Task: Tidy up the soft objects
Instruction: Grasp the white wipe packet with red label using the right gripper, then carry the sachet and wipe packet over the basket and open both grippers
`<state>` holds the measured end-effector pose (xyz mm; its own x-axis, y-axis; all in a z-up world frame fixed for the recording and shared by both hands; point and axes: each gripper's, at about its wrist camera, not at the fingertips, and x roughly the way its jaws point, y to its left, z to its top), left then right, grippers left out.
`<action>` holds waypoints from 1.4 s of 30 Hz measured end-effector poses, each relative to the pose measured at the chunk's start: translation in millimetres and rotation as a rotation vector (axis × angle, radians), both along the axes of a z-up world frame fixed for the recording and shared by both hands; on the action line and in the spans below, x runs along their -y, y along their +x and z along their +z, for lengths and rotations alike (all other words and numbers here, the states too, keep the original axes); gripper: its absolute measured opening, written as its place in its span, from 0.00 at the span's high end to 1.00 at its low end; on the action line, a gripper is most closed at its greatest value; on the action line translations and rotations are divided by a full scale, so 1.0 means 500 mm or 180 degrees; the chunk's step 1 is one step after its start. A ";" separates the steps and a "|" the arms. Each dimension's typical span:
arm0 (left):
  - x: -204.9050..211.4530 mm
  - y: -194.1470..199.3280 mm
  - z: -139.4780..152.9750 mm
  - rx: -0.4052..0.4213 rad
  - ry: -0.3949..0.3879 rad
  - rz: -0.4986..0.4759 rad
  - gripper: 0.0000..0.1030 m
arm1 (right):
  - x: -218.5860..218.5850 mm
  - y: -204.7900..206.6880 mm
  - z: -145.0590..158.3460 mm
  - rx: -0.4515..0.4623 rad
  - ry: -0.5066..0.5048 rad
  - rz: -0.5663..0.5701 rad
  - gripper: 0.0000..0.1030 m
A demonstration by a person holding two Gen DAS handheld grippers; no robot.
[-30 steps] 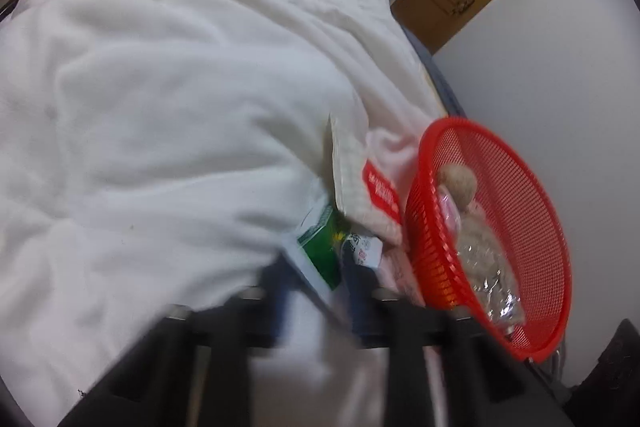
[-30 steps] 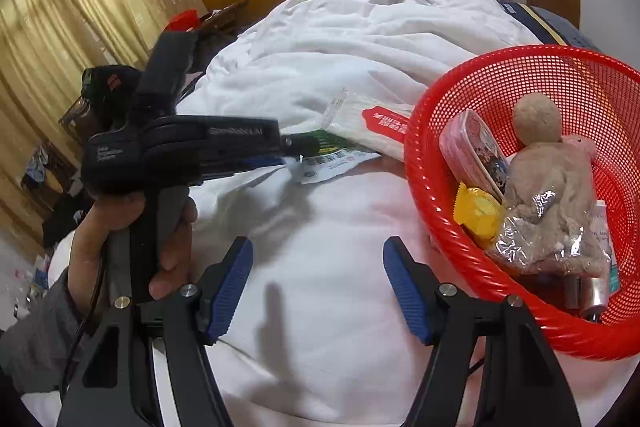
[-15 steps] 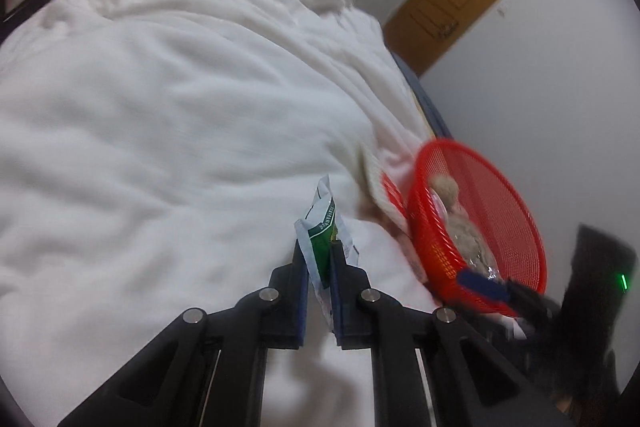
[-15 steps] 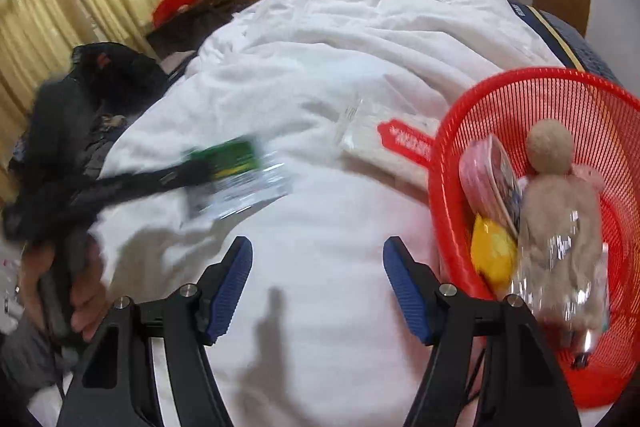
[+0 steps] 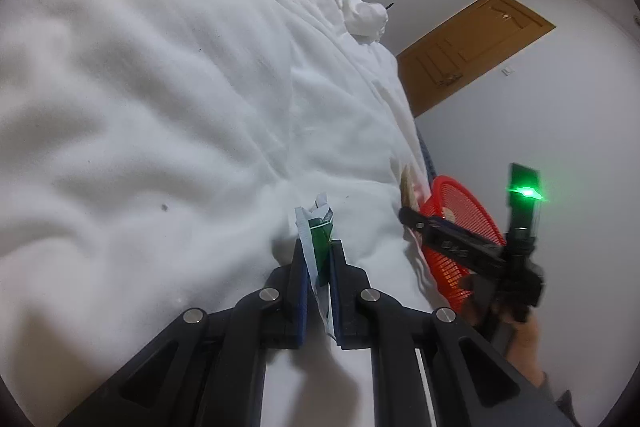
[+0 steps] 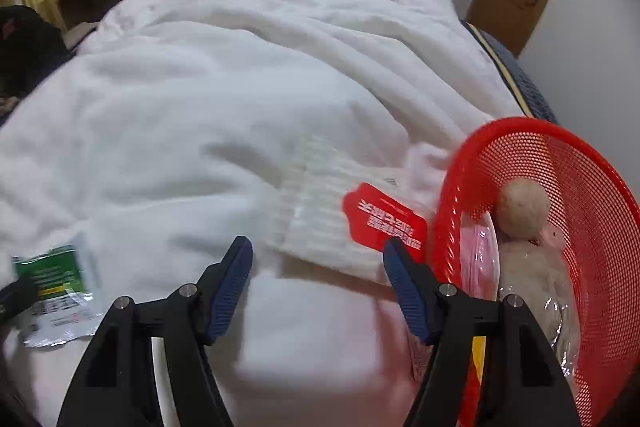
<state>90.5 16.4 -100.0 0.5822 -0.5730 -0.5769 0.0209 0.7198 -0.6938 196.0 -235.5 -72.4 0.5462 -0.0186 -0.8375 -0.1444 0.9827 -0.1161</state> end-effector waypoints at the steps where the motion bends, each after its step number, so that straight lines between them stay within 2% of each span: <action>1: -0.002 -0.002 0.001 0.0024 -0.0009 -0.0003 0.92 | 0.003 0.002 -0.010 0.0019 -0.0048 -0.0072 0.35; 2: -0.004 -0.003 0.000 0.0054 -0.0022 0.0006 0.92 | 0.002 0.005 -0.015 0.0019 -0.0082 -0.0079 0.35; 3: -0.005 -0.004 0.000 0.0075 -0.0026 0.0021 0.92 | 0.001 0.008 -0.023 0.0025 -0.0154 -0.0098 0.42; 4: -0.007 -0.005 -0.001 0.0092 -0.0022 0.0025 0.92 | 0.001 0.011 -0.029 0.0045 -0.0246 -0.0135 0.58; 7: -0.007 -0.007 0.002 0.0135 0.0013 0.0005 0.92 | -0.010 0.016 -0.040 0.0048 -0.0426 -0.0167 0.72; 11: -0.013 -0.014 0.003 0.0163 0.0002 -0.0004 0.92 | -0.015 -0.005 -0.031 0.0276 -0.0528 -0.0203 0.81; 15: -0.012 -0.028 0.010 0.0211 0.0046 0.0000 0.92 | -0.013 -0.046 0.010 0.0571 -0.0402 -0.0069 0.89; 19: -0.006 -0.033 0.014 0.0241 0.0138 -0.0006 0.92 | -0.018 -0.106 0.067 0.0838 -0.0229 0.0199 0.90; 22: -0.005 -0.032 0.012 0.0233 0.0168 0.0000 0.92 | -0.016 -0.139 0.098 0.0910 -0.0056 0.0326 0.91; 27: -0.007 -0.033 0.012 0.0248 0.0219 0.0032 0.92 | 0.004 -0.189 0.148 0.0941 0.0501 0.0474 0.94; 32: -0.007 -0.041 0.016 0.0282 0.0253 0.0062 0.92 | 0.010 -0.245 0.200 0.1052 0.0885 0.0633 0.94; 34: -0.006 -0.050 0.026 0.0343 0.0285 0.0078 0.92 | 0.016 -0.272 0.228 0.1127 0.0973 0.0683 0.94; 37: -0.013 -0.061 0.035 0.0419 0.0190 0.0105 0.92 | 0.028 -0.296 0.260 0.1146 0.1070 0.0747 0.94; 42: -0.023 -0.066 0.050 0.0483 0.0111 0.0095 0.94 | 0.079 -0.312 0.281 0.1184 0.1167 0.0691 0.94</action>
